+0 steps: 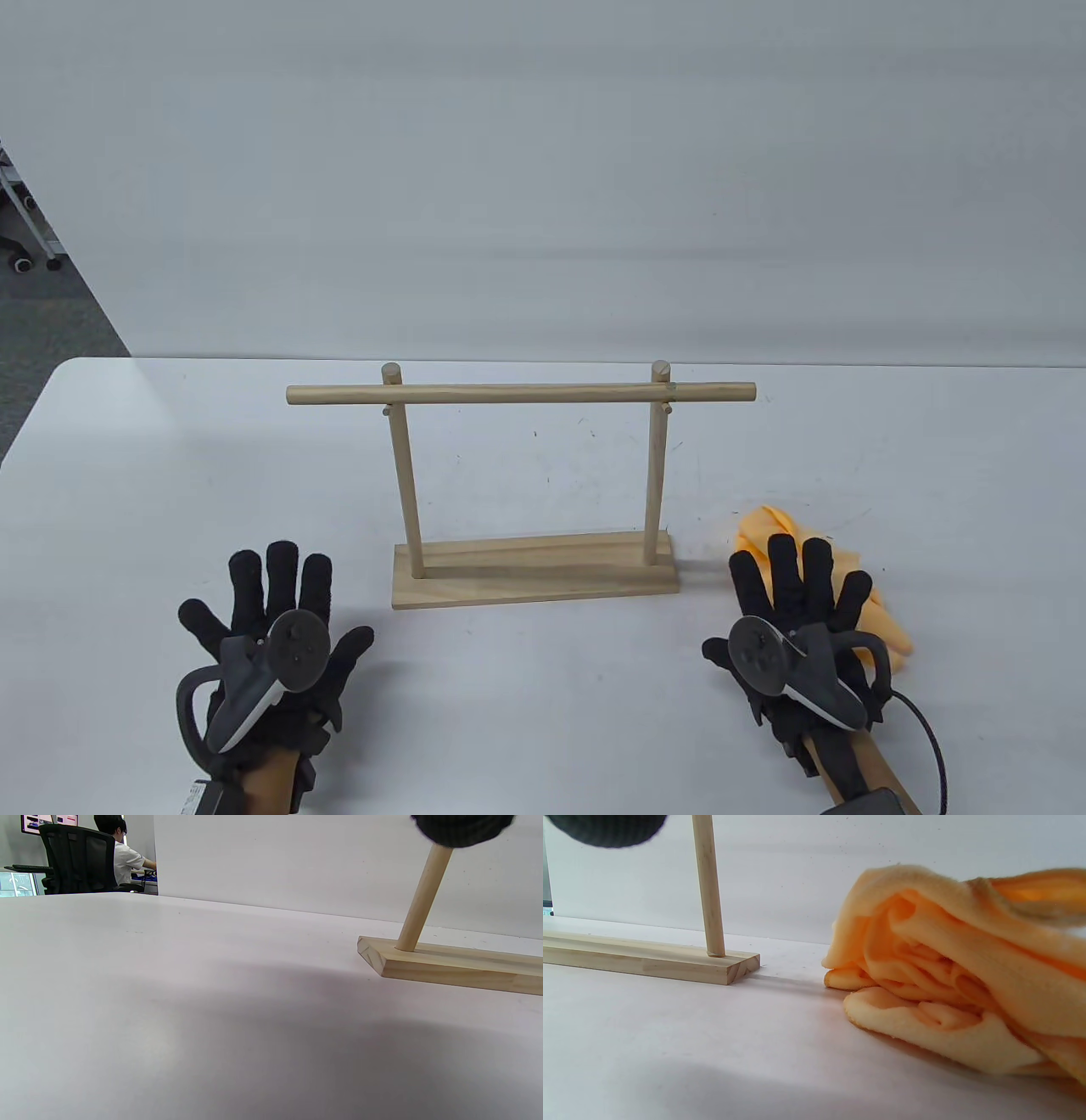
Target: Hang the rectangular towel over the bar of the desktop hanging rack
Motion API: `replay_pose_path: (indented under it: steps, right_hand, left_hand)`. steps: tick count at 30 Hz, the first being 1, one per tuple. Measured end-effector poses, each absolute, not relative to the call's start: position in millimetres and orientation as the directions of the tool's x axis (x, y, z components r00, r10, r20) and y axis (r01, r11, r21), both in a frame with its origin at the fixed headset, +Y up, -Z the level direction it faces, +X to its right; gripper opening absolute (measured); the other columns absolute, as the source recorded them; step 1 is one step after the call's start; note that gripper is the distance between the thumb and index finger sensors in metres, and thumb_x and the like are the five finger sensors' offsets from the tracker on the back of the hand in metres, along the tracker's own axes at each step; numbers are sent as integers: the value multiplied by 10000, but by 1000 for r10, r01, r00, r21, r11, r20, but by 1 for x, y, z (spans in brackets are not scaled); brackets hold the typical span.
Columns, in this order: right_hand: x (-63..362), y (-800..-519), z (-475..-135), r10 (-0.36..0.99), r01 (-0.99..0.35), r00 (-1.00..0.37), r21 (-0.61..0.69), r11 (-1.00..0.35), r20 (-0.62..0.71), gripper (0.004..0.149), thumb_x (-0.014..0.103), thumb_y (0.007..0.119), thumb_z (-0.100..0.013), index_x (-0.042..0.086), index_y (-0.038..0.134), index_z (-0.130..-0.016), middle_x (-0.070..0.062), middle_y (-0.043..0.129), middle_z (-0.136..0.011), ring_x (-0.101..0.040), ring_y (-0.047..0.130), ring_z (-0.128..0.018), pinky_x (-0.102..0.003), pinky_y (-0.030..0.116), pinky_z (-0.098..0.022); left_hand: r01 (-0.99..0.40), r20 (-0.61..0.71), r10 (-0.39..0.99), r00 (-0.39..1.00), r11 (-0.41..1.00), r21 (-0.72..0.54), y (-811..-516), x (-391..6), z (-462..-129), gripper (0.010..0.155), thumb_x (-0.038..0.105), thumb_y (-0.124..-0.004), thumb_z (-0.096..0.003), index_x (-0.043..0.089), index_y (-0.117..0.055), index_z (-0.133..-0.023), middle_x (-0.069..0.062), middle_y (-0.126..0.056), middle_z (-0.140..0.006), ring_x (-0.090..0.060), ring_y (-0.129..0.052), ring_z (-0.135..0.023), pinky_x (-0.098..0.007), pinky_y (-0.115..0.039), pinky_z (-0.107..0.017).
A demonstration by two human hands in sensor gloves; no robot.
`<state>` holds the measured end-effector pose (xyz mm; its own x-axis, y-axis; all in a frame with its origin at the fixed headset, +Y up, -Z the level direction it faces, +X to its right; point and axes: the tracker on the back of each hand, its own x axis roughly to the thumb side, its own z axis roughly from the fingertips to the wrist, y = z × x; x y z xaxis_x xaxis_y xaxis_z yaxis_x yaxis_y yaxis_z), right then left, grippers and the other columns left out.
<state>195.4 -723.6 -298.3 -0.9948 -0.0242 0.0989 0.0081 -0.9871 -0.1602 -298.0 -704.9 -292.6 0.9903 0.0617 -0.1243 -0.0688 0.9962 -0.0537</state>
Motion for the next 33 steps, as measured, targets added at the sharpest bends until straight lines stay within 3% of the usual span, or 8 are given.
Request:
replay_pose_path:
  steps: [6, 12, 16, 20, 24, 28, 31, 33]
  right_hand:
    - [201, -723, -300, 35, -50, -993, -128, -990, 111, 953, 717, 532, -301, 237, 83, -991, -219, -24, -1056, -598, 10, -939, -818, 88, -538]
    - [210, -715, -299, 26, -39, -997, -179, -983, 73, 931, 681, 586, -320, 242, 126, -1000, -218, 31, -1075, -586, 82, -966, -816, 119, -554]
    - [237, -701, -300, 21, -5, -999, -299, -954, -50, 861, 515, 697, -375, 210, 185, -996, -181, 369, -1113, -540, 382, -1001, -799, 233, -593]
    - [278, -703, -304, 91, -32, -976, -287, -957, -195, 732, 368, 746, -396, 222, 356, -997, -122, 539, -1083, -504, 532, -983, -787, 298, -613]
    - [297, -721, -314, 138, -108, -966, -146, -983, -218, 640, 407, 779, -368, 250, 569, -951, -111, 627, -1057, -516, 575, -969, -806, 286, -601]
    - [300, -730, -320, 168, -142, -955, -119, -983, -246, 615, 511, 773, -325, 226, 731, -868, -95, 855, -901, -499, 693, -915, -820, 293, -593]
    - [296, -729, -319, 71, -10, -962, -229, -973, -264, 391, 354, 869, -311, 244, 898, -685, -41, 1036, -648, -396, 888, -784, -792, 404, -597]
    - [297, -721, -316, 100, -23, -962, -290, -957, -256, 352, 329, 872, -309, 244, 925, -646, -39, 1055, -604, -375, 924, -748, -785, 429, -596]
  left_hand:
    - [-74, -123, 70, 990, 997, -28, -703, -298, -290, 866, 783, -605, -481, 500, -74, -1105, 167, 199, -1158, -262, 266, -1111, -757, 123, -634]
    - [-110, -127, 106, 986, 993, -28, -702, -300, -287, 875, 783, -606, -483, 491, -65, -1107, 125, 171, -1183, -321, 177, -1154, -788, 68, -649]
    - [-141, -132, 135, 982, 989, -34, -702, -302, -286, 868, 767, -612, -494, 473, -85, -1117, 88, 94, -1224, -359, 94, -1182, -789, 53, -658]
    - [-168, -140, 160, 977, 985, -46, -704, -303, -287, 853, 750, -615, -505, 463, -103, -1123, 58, 30, -1250, -384, 48, -1190, -791, 44, -657]
    - [-173, -142, 163, 976, 983, -60, -706, -303, -289, 850, 748, -615, -507, 466, -101, -1123, 49, 18, -1254, -388, 40, -1191, -792, 45, -656]
    - [-193, -143, 181, 973, 979, -68, -707, -303, -289, 853, 745, -616, -509, 459, -99, -1125, 43, 13, -1256, -392, 35, -1191, -793, 44, -655]
    - [-207, -144, 196, 970, 976, -64, -707, -303, -288, 848, 739, -616, -513, 461, -100, -1124, 38, 10, -1257, -392, 31, -1191, -793, 42, -655]
    - [-220, -147, 209, 967, 973, -64, -707, -303, -288, 841, 732, -616, -518, 460, -100, -1124, 34, 4, -1257, -394, 28, -1190, -792, 39, -655]
